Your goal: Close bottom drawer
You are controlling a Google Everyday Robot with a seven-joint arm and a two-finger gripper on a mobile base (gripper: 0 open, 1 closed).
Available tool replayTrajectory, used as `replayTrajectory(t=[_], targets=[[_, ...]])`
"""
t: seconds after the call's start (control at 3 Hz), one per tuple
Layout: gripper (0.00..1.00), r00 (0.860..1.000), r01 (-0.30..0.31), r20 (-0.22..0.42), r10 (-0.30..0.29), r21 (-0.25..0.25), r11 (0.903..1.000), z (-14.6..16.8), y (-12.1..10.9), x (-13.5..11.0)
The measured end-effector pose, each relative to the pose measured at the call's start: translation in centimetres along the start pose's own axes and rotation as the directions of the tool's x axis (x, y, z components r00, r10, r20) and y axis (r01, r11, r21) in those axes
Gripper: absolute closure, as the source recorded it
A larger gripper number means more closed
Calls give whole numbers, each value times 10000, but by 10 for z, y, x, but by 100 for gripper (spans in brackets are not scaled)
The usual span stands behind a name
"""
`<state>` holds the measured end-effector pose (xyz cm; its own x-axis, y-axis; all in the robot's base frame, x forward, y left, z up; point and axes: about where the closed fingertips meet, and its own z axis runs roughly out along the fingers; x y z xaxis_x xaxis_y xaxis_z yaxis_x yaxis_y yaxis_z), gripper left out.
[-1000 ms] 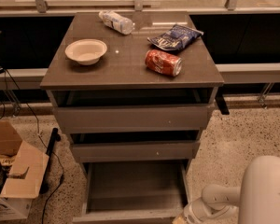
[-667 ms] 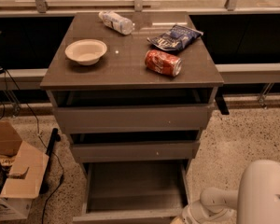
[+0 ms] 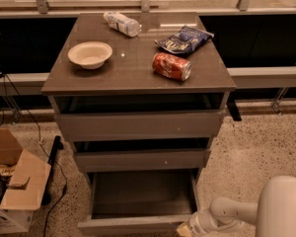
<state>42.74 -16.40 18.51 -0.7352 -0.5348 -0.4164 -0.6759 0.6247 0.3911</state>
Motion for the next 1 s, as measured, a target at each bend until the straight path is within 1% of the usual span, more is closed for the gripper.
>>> replayTrajectory(t=[0.33,0.67,1.0], targets=[[100,9991,299,304,-301,71,9995,3,-5,-16],[100,9957,631,681,-633,51,9980,9,-17,-37],[100,9953,631,723,-642,179,9978,8,-23,-40]])
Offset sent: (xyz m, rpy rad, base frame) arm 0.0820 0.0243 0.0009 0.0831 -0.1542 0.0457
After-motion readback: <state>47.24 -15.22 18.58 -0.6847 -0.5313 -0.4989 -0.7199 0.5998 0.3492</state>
